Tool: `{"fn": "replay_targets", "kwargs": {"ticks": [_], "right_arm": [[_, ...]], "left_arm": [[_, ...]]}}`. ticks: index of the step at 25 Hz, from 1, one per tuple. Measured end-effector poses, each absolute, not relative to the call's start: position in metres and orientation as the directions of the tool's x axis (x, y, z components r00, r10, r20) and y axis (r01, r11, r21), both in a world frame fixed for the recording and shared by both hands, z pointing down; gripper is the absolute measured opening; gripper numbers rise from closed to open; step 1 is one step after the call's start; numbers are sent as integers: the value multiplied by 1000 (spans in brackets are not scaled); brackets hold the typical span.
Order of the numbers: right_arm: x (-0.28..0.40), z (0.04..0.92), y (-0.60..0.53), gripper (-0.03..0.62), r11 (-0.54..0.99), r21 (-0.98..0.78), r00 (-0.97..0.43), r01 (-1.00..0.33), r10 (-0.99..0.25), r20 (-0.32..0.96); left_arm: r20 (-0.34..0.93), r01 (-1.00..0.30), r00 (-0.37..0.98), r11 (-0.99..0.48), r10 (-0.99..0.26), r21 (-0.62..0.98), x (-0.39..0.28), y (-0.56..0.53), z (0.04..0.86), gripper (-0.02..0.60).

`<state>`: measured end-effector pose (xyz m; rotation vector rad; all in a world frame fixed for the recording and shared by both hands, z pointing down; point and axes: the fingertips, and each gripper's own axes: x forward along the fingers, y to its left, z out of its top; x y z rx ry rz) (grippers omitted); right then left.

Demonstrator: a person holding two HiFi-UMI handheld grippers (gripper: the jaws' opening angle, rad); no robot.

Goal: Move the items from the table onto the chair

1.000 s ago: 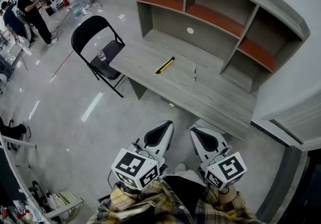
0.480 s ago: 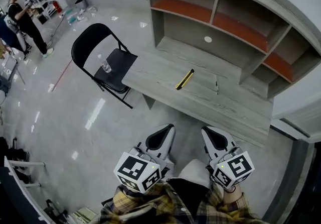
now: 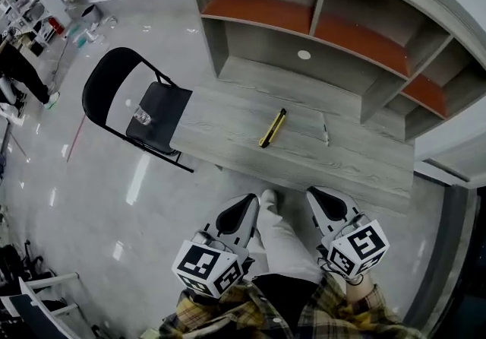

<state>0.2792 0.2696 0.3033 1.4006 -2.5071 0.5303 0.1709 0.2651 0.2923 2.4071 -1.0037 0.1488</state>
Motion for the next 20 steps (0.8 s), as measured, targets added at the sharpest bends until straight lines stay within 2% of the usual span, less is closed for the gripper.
{"fn": "replay_targets", "kwargs": {"ticks": [10, 20], "right_arm": [[316, 279, 155, 17, 464, -175, -496, -868, -815, 300], [343, 279, 124, 17, 415, -174, -450, -893, -839, 307]], "left_arm": [[247, -656, 752, -655, -612, 375, 217, 149, 265, 5], [233, -619, 784, -696, -575, 365, 244, 99, 261, 5]]}}
